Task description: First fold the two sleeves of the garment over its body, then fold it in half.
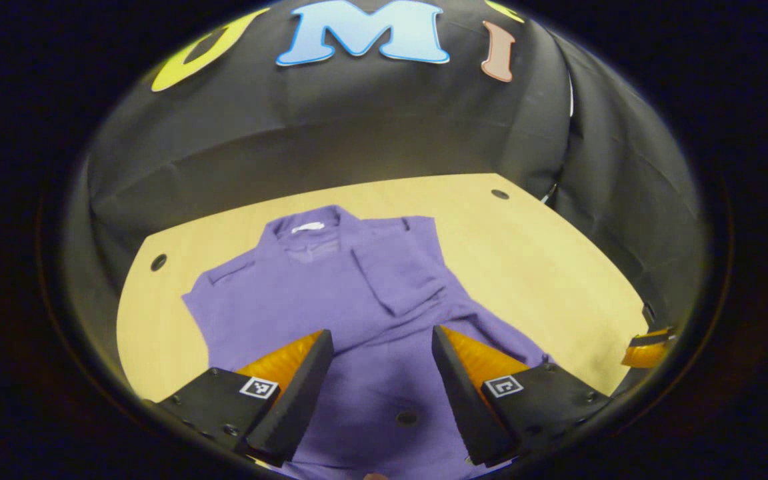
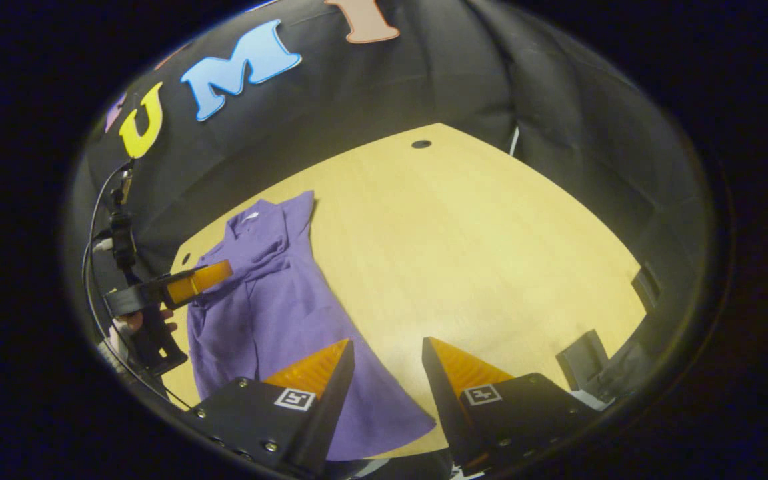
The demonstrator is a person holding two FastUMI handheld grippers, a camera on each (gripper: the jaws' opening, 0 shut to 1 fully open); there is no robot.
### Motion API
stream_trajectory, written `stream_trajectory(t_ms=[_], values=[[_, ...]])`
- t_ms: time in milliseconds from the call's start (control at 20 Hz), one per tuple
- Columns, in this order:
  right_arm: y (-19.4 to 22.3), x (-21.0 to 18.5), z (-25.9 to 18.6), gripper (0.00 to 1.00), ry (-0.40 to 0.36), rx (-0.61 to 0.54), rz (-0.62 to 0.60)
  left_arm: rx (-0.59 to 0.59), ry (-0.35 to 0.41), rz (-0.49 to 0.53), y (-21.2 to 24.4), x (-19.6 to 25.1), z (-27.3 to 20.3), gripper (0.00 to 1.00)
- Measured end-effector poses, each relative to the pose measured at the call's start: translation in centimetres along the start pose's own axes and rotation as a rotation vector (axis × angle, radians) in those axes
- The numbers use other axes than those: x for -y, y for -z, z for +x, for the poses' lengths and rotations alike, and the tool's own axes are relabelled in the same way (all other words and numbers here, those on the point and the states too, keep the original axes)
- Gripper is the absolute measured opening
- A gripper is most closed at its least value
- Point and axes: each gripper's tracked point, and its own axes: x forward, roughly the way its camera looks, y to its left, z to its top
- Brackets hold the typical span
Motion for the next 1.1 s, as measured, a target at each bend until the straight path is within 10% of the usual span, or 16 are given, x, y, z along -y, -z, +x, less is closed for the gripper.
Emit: stream_trajectory(t_ms=[1100], values=[[6.8,-5.6,5.1,0.66,-0.076,-0.230,-0.343,-0.278,-0.231,-0.160,21.5,-6.8,-15.3,0.94]])
